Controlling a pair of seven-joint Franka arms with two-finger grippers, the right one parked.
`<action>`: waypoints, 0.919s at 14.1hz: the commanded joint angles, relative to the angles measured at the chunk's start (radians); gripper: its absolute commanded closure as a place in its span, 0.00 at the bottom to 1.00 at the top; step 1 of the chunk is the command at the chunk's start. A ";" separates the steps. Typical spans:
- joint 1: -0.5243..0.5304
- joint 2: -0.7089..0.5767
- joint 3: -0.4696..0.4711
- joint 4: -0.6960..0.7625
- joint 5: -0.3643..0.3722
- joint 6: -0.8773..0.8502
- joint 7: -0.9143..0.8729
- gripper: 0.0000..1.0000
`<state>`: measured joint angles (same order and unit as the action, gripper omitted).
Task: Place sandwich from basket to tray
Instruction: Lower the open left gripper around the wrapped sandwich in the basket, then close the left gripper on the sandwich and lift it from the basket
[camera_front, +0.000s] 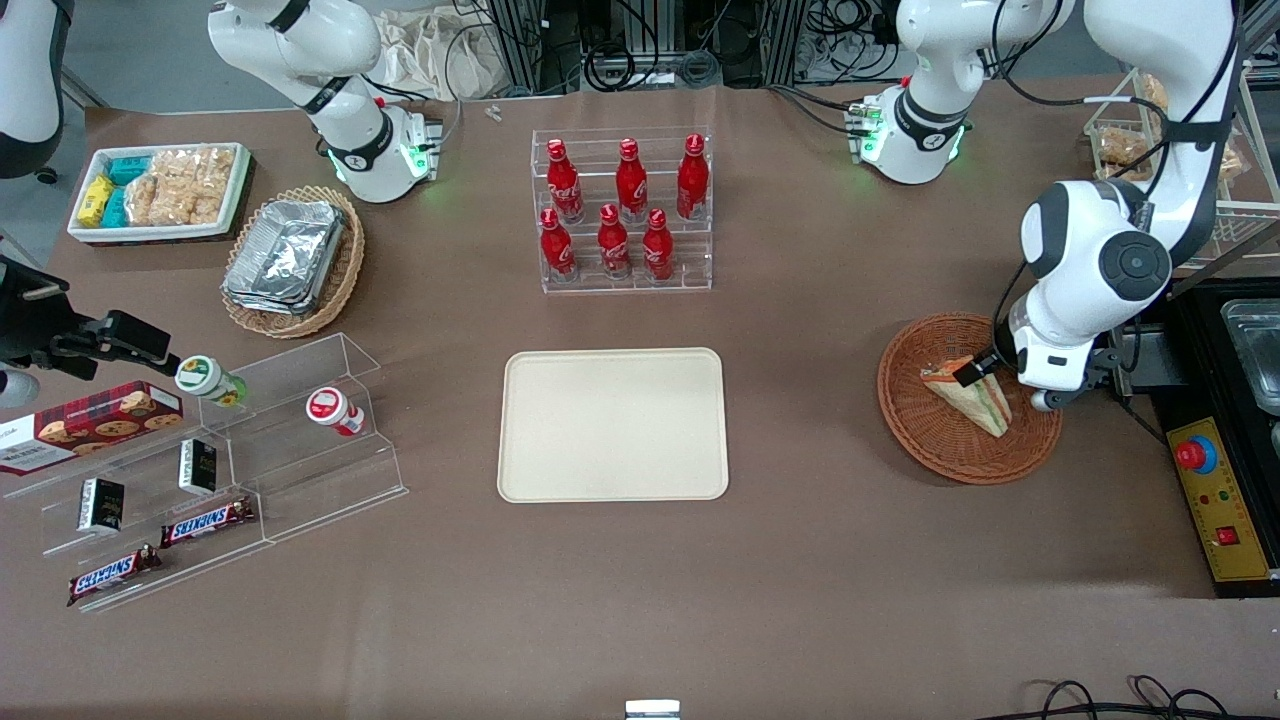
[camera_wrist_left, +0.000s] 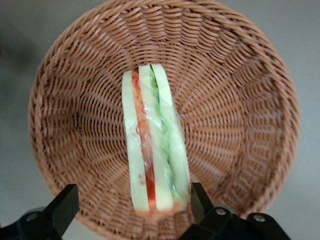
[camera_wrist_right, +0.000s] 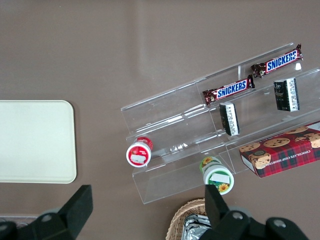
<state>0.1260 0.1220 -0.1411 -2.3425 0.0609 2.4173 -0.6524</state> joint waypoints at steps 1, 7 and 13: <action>0.001 0.020 0.003 -0.055 0.031 0.100 -0.027 0.00; 0.001 0.079 0.003 -0.046 0.028 0.144 -0.032 0.19; 0.000 0.064 0.000 0.026 0.031 0.131 -0.131 1.00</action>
<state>0.1254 0.1997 -0.1373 -2.3500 0.0623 2.5470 -0.7131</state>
